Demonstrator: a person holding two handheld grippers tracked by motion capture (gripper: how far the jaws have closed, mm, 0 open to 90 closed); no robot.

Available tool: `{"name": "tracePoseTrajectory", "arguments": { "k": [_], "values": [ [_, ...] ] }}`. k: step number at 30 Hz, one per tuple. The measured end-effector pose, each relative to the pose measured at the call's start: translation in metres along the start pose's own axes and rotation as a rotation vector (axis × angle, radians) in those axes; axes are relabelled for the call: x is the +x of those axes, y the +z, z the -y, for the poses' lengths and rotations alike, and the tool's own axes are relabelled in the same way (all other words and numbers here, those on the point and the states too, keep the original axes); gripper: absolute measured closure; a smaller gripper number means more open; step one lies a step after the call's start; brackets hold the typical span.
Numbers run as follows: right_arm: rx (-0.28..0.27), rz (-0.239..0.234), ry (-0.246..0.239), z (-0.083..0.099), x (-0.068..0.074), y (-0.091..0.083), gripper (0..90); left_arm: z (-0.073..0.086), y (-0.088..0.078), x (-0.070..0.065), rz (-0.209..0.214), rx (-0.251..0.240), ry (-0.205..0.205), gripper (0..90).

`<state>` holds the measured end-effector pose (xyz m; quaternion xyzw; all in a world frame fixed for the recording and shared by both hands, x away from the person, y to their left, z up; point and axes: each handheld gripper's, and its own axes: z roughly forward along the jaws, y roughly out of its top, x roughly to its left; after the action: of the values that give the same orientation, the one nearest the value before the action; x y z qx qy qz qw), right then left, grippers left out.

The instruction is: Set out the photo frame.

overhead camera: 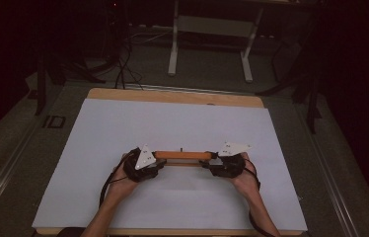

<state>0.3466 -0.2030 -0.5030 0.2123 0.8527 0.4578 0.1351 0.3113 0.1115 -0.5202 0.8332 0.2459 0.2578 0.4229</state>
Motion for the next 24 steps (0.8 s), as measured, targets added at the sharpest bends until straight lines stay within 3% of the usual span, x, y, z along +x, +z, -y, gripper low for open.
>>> {"name": "tracePoseTrajectory", "arguments": {
  "k": [9, 24],
  "values": [
    [0.012, 0.031, -0.042, -0.0005, 0.0042, -0.0006, 58.3, -0.0002, -0.0006, -0.0024, -0.019, 0.010, 0.038, 58.8],
    [-0.001, 0.050, -0.060, -0.0023, 0.0076, -0.0021, 58.9, -0.0022, -0.0041, -0.0004, -0.011, 0.001, 0.026, 58.9]
  ]
}}
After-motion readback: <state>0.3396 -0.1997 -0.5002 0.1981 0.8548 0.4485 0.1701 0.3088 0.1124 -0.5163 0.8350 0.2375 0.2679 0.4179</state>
